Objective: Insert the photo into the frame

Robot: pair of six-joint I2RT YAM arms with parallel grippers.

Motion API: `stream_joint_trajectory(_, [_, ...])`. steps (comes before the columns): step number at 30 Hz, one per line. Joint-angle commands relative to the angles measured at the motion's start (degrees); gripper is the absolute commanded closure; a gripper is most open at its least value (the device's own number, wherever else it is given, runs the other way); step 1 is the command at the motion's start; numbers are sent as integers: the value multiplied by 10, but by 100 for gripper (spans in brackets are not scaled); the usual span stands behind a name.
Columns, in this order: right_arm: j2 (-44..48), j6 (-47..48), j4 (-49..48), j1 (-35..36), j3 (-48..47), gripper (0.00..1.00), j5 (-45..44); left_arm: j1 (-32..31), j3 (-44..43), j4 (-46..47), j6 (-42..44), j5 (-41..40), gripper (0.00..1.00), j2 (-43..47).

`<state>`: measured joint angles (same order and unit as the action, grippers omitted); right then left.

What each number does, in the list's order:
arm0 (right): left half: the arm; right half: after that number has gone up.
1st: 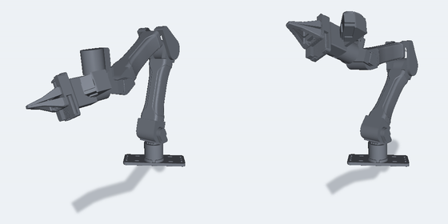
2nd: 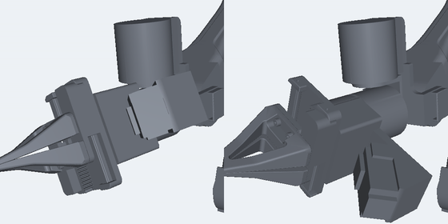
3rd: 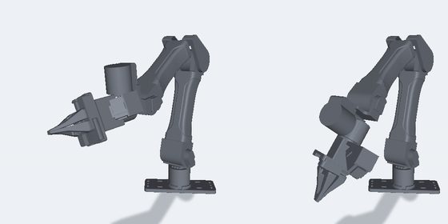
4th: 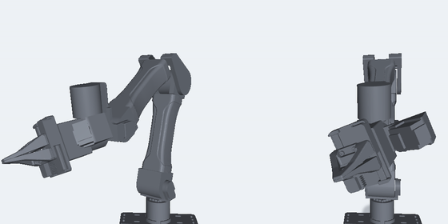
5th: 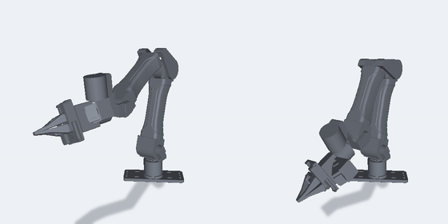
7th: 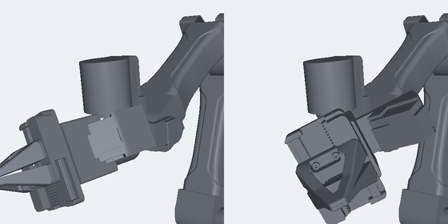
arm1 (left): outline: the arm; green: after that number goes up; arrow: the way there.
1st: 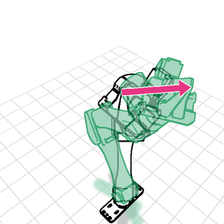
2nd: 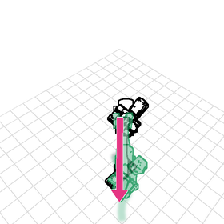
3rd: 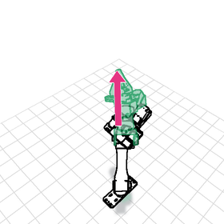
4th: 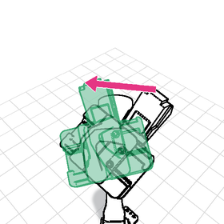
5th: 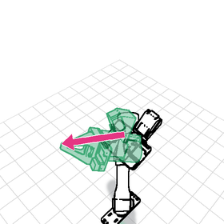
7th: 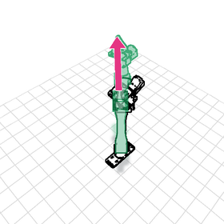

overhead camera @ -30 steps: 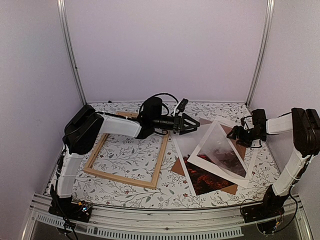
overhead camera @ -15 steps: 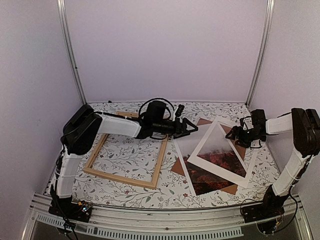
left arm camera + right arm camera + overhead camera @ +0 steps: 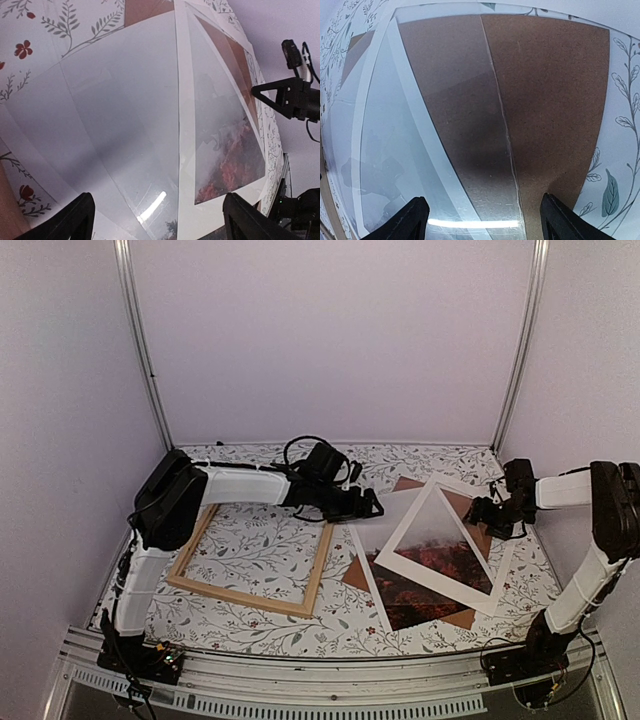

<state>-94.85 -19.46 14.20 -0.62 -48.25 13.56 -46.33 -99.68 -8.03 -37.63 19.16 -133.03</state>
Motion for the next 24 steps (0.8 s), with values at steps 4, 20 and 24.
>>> stream_joint_trajectory(4, [34, 1, 40, 2, 40, 21, -27, -18, -20, -49, 17, -25, 7, -29])
stream_joint_trajectory(20, [194, -91, 65, 20, 173, 24, -13, -32, 68, -21, 0, -39, 6, 19])
stream_joint_trajectory(24, [201, -101, 57, 30, 189, 25, 5, -32, 84, -14, -7, -31, 6, 22])
